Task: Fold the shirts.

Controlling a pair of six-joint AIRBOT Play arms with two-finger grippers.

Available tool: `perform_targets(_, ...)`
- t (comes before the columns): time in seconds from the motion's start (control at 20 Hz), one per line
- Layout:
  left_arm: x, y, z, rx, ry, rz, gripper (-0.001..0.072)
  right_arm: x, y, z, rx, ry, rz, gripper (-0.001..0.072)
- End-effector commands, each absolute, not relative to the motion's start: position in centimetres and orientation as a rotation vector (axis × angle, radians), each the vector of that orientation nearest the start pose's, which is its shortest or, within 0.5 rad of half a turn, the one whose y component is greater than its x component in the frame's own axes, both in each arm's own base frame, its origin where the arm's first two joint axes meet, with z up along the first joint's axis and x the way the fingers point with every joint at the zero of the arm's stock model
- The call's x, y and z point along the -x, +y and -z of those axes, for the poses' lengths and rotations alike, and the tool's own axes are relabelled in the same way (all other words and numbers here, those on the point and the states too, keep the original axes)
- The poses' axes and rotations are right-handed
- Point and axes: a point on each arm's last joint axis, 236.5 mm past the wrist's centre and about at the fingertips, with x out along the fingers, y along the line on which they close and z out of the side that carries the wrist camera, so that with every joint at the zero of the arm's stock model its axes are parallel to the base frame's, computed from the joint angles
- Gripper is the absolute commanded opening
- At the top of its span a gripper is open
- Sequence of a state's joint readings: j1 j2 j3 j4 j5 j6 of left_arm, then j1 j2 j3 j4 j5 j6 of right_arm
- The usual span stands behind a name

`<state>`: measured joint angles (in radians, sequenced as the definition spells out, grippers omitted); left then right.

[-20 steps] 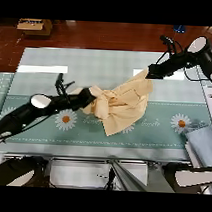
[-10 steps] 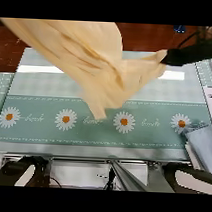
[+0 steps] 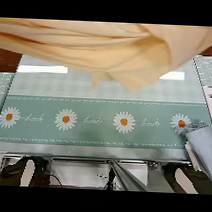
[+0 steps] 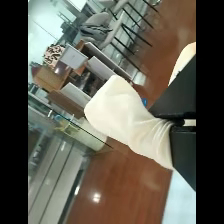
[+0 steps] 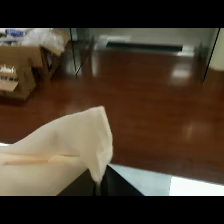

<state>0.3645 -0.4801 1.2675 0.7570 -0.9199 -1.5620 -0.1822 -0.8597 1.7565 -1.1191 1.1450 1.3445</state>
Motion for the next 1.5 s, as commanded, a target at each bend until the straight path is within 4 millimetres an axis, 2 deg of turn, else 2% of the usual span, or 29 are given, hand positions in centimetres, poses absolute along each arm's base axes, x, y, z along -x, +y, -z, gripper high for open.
perform_targets(0.0, -23.0, -6.8, -40.1, 0.503, 0.129, 0.281, 0.0026, -25.9, 1.5, -48.9, 0.025, 0.088, -0.087, 0.0027)
perform_targets(0.05, -22.4, -7.6, -38.6, 0.49, 0.194, 0.299, 0.0025, -25.0, 0.7, -49.3, 0.035, 0.091, -0.045, 0.0027)
perform_targets(0.1, -22.0, -8.3, -36.7, 0.485, 0.273, 0.314, 0.0025, -25.0, 0.2, -49.0, 0.046, 0.11, -0.022, 0.0027)
perform_targets(0.15, -21.8, -8.7, -34.4, 0.497, 0.359, 0.324, 0.0026, -25.7, -0.4, -47.8, 0.05, 0.162, -0.007, 0.0027)
perform_targets(0.2, -22.0, -8.9, -31.6, 0.521, 0.448, 0.327, 0.0025, -26.9, -0.6, -45.5, 0.045, 0.255, -0.016, 0.0027)
perform_targets(0.3, -23.0, -8.8, -25.8, 0.621, 0.592, 0.319, 0.0025, -30.6, -0.5, -38.9, 0.036, 0.516, -0.073, 0.0027)
perform_targets(0.4, -24.0, -9.6, -19.6, 0.773, 0.717, 0.343, 0.0026, -35.7, -0.4, -33.5, 0.018, 0.69, -0.12, 0.0027)
perform_targets(0.55, -25.8, -11.4, -13.1, 1.033, 0.742, 0.387, 0.0026, -43.1, 1.2, -23.2, -0.009, 0.946, -0.196, 0.0027)
perform_targets(0.65, -27.1, -11.3, -9.7, 1.107, 0.696, 0.346, 0.0026, -46.2, 3.3, -16.0, 0.002, 1.103, -0.259, 0.0028)
perform_targets(0.75, -27.7, -11.0, -6.9, 1.095, 0.681, 0.29, 0.0026, -47.8, 4.8, -9.6, -0.002, 1.238, -0.294, 0.0028)
perform_targets(0.8, -27.7, -11.0, -6.2, 1.089, 0.678, 0.279, 0.0026, -48.2, 5.2, -6.9, -0.015, 1.297, -0.295, 0.0028)
perform_targets(0.9, -27.7, -11.5, -5.7, 1.055, 0.672, 0.288, 0.0026, -48.6, 5.7, -3.5, -0.05, 1.369, -0.294, 0.0028)
perform_targets(0.95, -27.7, -11.8, -5.7, 1.02, 0.663, 0.305, 0.0026, -48.9, 5.8, -2.6, -0.06, 1.378, -0.294, 0.0048)
perform_targets(1.0, -27.6, -12.0, -5.8, 0.99, 0.66, 0.32, 0.0026, -49.4, 5.9, -2.6, -0.064, 1.361, -0.294, 0.0162)
perform_targets(1.05, -27.6, -12.2, -5.8, 0.968, 0.657, 0.332, 0.0026, -49.9, 5.8, -3.1, -0.062, 1.33, -0.289, 0.0318)
perform_targets(1.1, -27.6, -12.2, -5.8, 0.959, 0.656, 0.335, 0.0026, -50.2, 5.4, -4.4, -0.05, 1.287, -0.288, 0.045)
perform_targets(1.2, -27.6, -12.1, -5.8, 0.943, 0.649, 0.337, 0.0026, -50.0, 3.2, -7.4, -0.001, 1.223, -0.245, 0.0455)
perform_targets(1.25, -27.7, -12.0, -5.8, 0.943, 0.643, 0.333, 0.0026, -49.0, 0.8, -8.9, 0.041, 1.222, -0.186, 0.0495)
perform_targets(1.3, -27.8, -12.0, -5.8, 0.943, 0.641, 0.33, 0.0026, -47.5, -2.6, -9.9, 0.087, 1.25, -0.094, 0.0526)
perform_targets(1.35, -27.8, -11.9, -5.9, 0.94, 0.637, 0.329, 0.0026, -45.9, -5.7, -10.3, 0.094, 1.289, -0.009, 0.0526)
perform_targets(1.4, -27.8, -11.9, -5.9, 0.928, 0.635, 0.333, 0.0026, -44.3, -8.0, -10.2, 0.026, 1.323, 0.039, 0.0524)
perform_targets(1.45, -27.8, -11.9, -5.9, 0.915, 0.632, 0.336, 0.0027, -42.5, -9.3, -9.4, -0.067, 1.368, 0.054, 0.0517)
